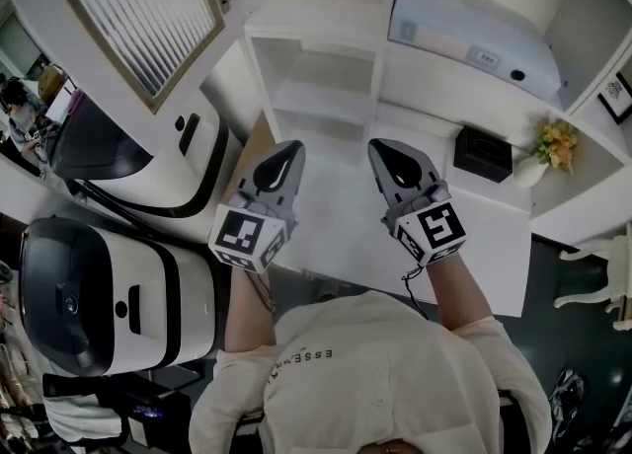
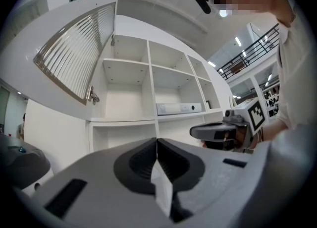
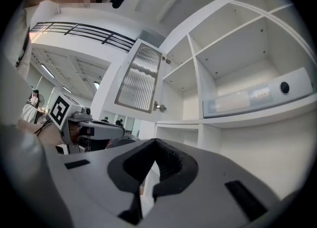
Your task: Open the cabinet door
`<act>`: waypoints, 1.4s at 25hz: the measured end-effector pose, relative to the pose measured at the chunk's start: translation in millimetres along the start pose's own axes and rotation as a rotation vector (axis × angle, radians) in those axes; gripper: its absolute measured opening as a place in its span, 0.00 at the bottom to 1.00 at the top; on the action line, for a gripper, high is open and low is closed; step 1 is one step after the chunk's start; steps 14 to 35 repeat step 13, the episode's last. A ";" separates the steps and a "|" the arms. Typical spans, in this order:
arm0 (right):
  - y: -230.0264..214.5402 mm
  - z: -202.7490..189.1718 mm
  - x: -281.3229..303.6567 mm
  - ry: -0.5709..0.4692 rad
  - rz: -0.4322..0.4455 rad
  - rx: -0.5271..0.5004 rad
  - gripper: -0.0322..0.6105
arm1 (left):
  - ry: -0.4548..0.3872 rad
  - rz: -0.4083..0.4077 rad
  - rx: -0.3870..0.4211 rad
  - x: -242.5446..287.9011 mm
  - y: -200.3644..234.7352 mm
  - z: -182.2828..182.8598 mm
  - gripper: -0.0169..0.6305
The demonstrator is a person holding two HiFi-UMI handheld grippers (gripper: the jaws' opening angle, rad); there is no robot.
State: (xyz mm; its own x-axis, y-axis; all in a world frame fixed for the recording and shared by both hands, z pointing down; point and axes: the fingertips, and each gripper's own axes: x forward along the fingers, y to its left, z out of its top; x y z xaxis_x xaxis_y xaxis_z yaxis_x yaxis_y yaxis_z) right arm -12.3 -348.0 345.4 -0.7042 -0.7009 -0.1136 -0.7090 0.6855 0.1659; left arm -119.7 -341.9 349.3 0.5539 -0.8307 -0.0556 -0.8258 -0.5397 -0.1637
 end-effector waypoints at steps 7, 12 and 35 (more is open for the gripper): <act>1.0 -3.9 5.7 0.004 -0.007 0.006 0.07 | 0.019 0.007 -0.013 1.9 6.2 -6.1 0.03; 0.7 -6.2 9.0 0.002 -0.010 0.011 0.07 | 0.018 0.015 -0.005 2.2 10.1 -5.6 0.03; 0.5 -6.4 9.4 0.002 -0.011 0.010 0.07 | 0.016 0.017 -0.002 2.3 10.8 -5.1 0.03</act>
